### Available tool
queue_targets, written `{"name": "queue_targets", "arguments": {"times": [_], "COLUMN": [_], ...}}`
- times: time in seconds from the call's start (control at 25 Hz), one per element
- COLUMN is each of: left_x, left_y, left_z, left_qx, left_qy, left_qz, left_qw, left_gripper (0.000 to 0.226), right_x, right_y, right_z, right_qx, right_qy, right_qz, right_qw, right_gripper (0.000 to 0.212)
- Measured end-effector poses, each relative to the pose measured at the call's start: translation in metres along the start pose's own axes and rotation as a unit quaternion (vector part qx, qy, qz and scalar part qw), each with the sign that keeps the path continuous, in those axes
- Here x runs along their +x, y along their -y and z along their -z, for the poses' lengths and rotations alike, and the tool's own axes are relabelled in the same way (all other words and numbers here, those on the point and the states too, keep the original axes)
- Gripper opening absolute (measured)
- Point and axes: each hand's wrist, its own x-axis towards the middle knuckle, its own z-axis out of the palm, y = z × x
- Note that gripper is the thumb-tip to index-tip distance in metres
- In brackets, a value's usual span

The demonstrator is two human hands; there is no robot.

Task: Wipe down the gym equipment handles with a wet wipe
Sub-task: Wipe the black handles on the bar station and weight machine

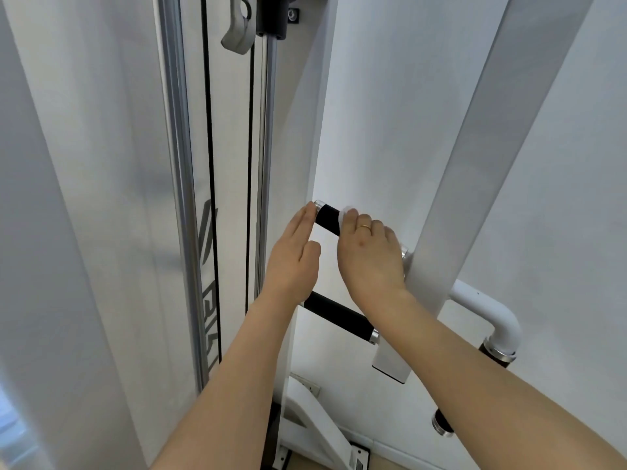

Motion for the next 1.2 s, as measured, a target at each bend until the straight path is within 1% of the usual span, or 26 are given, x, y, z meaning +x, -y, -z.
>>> {"name": "queue_targets", "arguments": {"times": [0.04,0.08,0.16,0.2,0.28,0.36,0.4,0.48,0.56,0.64,0.68,0.72,0.76,0.8,0.84,0.88,0.92,0.96,1.0,1.04,1.08,1.12,1.16,1.2], "left_x": [0.000,0.000,-0.001,-0.001,0.000,0.002,0.003,0.004,0.005,0.005,0.005,0.005,0.005,0.004,0.003,0.003,0.002,0.001,0.001,0.001,0.001,0.002,0.003,0.004], "left_y": [-0.001,0.000,0.001,0.001,0.000,-0.003,-0.004,-0.006,-0.006,-0.004,-0.004,-0.003,-0.004,-0.004,-0.005,-0.005,-0.006,-0.007,-0.008,-0.008,-0.009,-0.009,-0.008,-0.008], "left_z": [-0.001,-0.001,0.000,0.001,0.000,-0.001,-0.002,-0.003,0.000,0.004,0.006,0.008,0.009,0.010,0.011,0.011,0.013,0.013,0.014,0.015,0.015,0.015,0.015,0.015], "left_qx": [0.046,0.090,0.157,0.177,0.199,0.200,0.194,0.182,0.163,0.139,0.127,0.116,0.104,0.091,0.077,0.066,0.058,0.051,0.044,0.040,0.038,0.032,0.024,0.017], "left_qy": [0.007,0.015,0.021,0.020,0.019,0.020,0.022,0.029,0.036,0.037,0.037,0.036,0.035,0.035,0.035,0.035,0.034,0.034,0.033,0.032,0.030,0.029,0.030,0.034], "left_qz": [-0.012,-0.020,-0.032,-0.037,-0.039,-0.028,-0.022,-0.019,-0.014,-0.003,0.000,0.002,0.005,0.011,0.017,0.022,0.023,0.024,0.025,0.029,0.030,0.029,0.027,0.026], "left_qw": [0.999,0.996,0.987,0.983,0.979,0.979,0.980,0.983,0.986,0.990,0.991,0.993,0.994,0.995,0.996,0.997,0.997,0.998,0.998,0.998,0.998,0.999,0.999,0.999], "left_gripper": [0.069,0.071,0.073,0.073,0.071,0.066,0.065,0.067,0.066,0.062,0.062,0.065,0.067,0.066,0.063,0.059,0.059,0.060,0.060,0.059,0.059,0.062,0.067,0.068], "right_x": [0.007,0.014,0.014,0.007,-0.020,-0.034,-0.031,-0.004,0.011,-0.002,-0.013,-0.028,-0.041,-0.049,-0.050,-0.046,-0.037,-0.027,-0.016,-0.007,0.003,0.010,0.011,0.008], "right_y": [0.002,0.004,0.001,-0.007,-0.023,-0.024,-0.020,-0.009,-0.006,-0.012,-0.013,-0.012,-0.006,0.004,0.017,0.027,0.034,0.039,0.042,0.042,0.039,0.035,0.031,0.028], "right_z": [0.007,0.011,0.006,0.006,0.006,-0.001,-0.002,0.008,0.009,0.003,-0.002,-0.008,-0.009,-0.008,-0.007,-0.011,-0.010,-0.010,-0.010,-0.010,-0.007,-0.004,0.002,0.008], "right_qx": [0.019,0.038,0.095,0.096,0.058,0.045,0.046,0.089,0.116,0.130,0.149,0.182,0.251,0.350,0.455,0.555,0.640,0.709,0.758,0.793,0.820,0.839,0.851,0.859], "right_qy": [0.027,0.044,0.095,0.099,0.040,0.008,0.001,0.021,0.053,-0.008,-0.072,-0.114,-0.068,-0.001,0.091,0.188,0.265,0.288,0.270,0.236,0.195,0.150,0.116,0.095], "right_qz": [-0.010,0.000,0.073,0.096,0.097,0.087,0.072,0.042,0.067,0.113,0.141,0.155,0.139,0.068,-0.065,-0.234,-0.382,-0.479,-0.532,-0.547,-0.537,-0.518,-0.495,-0.475], "right_qw": [0.999,0.998,0.988,0.986,0.993,0.995,0.996,0.995,0.990,0.985,0.976,0.964,0.955,0.934,0.883,0.776,0.612,0.431,0.263,0.127,0.022,-0.068,-0.134,-0.164], "right_gripper": [0.044,0.049,0.061,0.064,0.065,0.051,0.049,0.052,0.053,0.049,0.045,0.038,0.032,0.028,0.025,0.021,0.018,0.016,0.016,0.019,0.025,0.030,0.032,0.032]}}
